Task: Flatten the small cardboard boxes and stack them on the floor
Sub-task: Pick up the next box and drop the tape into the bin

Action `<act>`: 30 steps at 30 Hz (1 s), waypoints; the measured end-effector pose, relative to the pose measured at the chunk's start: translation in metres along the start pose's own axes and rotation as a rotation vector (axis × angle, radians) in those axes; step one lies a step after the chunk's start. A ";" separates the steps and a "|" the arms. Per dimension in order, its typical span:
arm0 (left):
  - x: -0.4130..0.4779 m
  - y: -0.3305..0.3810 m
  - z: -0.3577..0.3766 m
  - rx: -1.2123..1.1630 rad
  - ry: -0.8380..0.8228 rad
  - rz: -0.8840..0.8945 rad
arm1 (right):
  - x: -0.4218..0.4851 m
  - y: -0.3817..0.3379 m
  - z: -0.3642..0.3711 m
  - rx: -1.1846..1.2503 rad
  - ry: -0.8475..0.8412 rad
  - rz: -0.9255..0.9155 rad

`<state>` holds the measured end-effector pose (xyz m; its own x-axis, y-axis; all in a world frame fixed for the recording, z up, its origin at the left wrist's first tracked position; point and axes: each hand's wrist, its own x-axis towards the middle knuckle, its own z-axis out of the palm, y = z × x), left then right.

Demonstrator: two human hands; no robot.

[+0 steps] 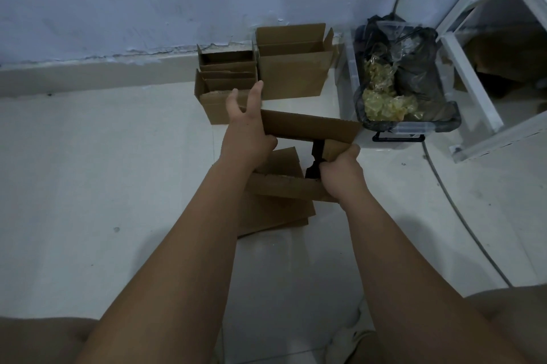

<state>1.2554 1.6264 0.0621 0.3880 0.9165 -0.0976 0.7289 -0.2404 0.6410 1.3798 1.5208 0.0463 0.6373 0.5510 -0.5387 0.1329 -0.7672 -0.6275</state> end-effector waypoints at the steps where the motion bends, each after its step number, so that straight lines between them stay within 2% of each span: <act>1: 0.001 0.000 -0.001 -0.015 -0.007 0.016 | 0.002 -0.001 -0.001 -0.009 -0.005 0.002; 6: 0.000 -0.003 0.003 0.052 0.034 0.046 | 0.007 -0.002 -0.004 -0.136 -0.043 0.018; 12: -0.007 -0.013 0.022 0.257 0.082 -0.098 | 0.011 -0.001 -0.003 -0.064 -0.010 0.056; 16: -0.009 -0.018 0.026 0.323 0.065 -0.218 | 0.008 0.002 -0.001 -0.011 0.020 0.001; 20: -0.006 -0.025 0.017 0.289 0.021 -0.324 | 0.007 0.000 0.001 0.028 0.040 -0.043; 24: 0.004 -0.032 0.003 0.319 0.058 -0.377 | 0.009 -0.003 -0.001 0.092 0.059 -0.027; 30: 0.010 -0.047 -0.009 0.290 -0.010 -0.518 | 0.005 -0.010 0.003 0.162 0.130 -0.116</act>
<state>1.2196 1.6493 0.0374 -0.0548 0.9350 -0.3504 0.9487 0.1583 0.2739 1.3798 1.5321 0.0484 0.7188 0.5772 -0.3875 0.0942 -0.6330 -0.7684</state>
